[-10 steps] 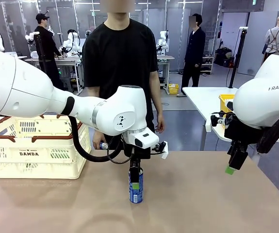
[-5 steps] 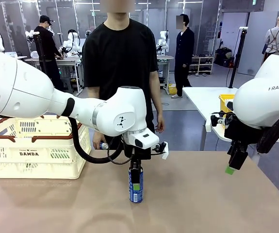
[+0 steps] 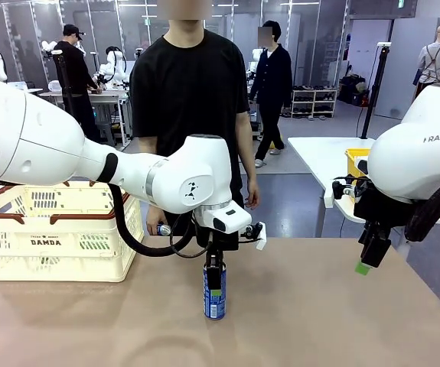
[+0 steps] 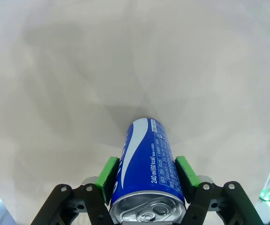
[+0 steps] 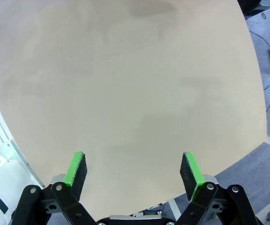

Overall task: Place the drinks into the Shopping basket.
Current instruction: Pick up one drink and place it into the Shopping basket.

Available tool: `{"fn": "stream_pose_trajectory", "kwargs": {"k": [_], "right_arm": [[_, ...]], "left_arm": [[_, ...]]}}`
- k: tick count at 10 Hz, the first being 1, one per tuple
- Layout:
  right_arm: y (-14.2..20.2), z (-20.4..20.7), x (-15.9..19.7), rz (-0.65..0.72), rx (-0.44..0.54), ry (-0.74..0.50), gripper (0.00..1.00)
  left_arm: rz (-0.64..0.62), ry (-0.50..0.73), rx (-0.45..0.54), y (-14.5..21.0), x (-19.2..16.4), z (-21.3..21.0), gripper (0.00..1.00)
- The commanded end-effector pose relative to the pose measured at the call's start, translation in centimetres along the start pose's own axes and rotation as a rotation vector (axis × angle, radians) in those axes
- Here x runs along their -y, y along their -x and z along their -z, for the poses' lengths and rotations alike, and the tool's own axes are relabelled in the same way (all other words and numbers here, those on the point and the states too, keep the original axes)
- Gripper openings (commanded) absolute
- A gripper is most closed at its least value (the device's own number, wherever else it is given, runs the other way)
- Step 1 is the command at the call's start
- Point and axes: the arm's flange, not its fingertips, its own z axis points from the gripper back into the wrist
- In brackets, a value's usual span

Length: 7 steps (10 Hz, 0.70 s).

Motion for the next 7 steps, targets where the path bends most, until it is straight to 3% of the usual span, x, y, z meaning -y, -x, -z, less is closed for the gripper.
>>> {"fn": "stream_pose_trajectory", "kwargs": {"k": [1, 2, 3, 7], "right_arm": [[0.1, -0.1, 0.1, 0.0, -0.002, -0.002, 1.0], [0.1, -0.1, 0.1, 0.0, -0.002, -0.002, 1.0], [0.1, -0.1, 0.1, 0.0, -0.002, -0.002, 1.0], [0.1, -0.1, 0.1, 0.0, -0.002, -0.002, 1.0]], "left_arm": [[0.016, 0.016, 0.011, 0.3, 0.5, -0.4, 0.19], [0.015, 0.02, 0.013, 0.3, 0.6, -0.4, 0.06], [0.011, 0.024, 0.001, 0.2, 0.7, -0.7, 0.0], [0.029, 0.008, -0.027, -0.4, 2.4, -5.5, 0.0]]}}
